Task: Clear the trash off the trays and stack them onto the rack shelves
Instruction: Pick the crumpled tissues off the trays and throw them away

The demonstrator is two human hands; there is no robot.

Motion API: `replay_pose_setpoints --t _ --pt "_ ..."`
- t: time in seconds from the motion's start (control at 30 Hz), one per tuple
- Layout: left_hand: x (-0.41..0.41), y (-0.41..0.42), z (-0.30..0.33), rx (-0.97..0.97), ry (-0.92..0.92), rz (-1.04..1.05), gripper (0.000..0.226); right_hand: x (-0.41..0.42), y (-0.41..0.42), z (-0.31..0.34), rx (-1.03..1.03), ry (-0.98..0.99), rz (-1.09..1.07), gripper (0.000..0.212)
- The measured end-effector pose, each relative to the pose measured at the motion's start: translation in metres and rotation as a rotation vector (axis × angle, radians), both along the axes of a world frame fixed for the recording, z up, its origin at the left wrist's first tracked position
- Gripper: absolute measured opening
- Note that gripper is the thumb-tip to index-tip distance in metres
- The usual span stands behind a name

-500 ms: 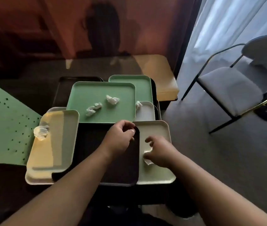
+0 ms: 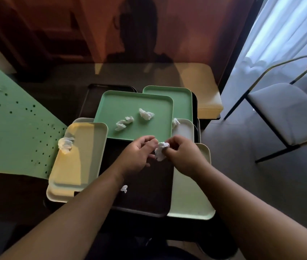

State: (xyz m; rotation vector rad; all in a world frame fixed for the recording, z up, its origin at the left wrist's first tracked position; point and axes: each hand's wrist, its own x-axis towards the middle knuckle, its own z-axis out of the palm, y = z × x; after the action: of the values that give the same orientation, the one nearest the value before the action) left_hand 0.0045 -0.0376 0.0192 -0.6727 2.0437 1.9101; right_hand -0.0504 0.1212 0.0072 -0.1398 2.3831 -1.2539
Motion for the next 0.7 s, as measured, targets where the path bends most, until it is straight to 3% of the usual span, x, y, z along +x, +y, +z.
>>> replay_pose_setpoints --t 0.1,0.23,0.33,0.47,0.53,0.6,0.7 --pt "0.002 -0.005 0.006 0.048 0.037 0.029 0.018 0.0 -0.029 0.005 -0.131 0.002 0.043 0.011" --pt "0.011 -0.042 0.011 -0.103 0.037 0.075 0.025 0.017 -0.064 -0.003 -0.154 0.021 0.07 0.022" --pt "0.019 -0.083 0.008 -0.246 -0.005 0.171 0.03 0.031 -0.081 -0.017 0.058 0.056 0.171 0.033" --pt "0.03 -0.14 -0.002 -0.39 -0.074 0.251 0.028 0.054 -0.104 -0.032 0.376 0.042 0.49 0.063" --pt "0.032 -0.164 -0.008 -0.444 -0.116 0.219 0.026 0.063 -0.114 -0.041 0.555 0.06 0.639 0.057" --pt "0.033 -0.182 -0.015 -0.497 -0.158 0.158 0.016 0.068 -0.123 -0.05 0.646 0.069 0.716 0.037" --pt "0.032 -0.199 -0.022 -0.71 -0.219 0.039 0.045 0.068 -0.138 -0.051 0.511 0.087 0.485 0.019"
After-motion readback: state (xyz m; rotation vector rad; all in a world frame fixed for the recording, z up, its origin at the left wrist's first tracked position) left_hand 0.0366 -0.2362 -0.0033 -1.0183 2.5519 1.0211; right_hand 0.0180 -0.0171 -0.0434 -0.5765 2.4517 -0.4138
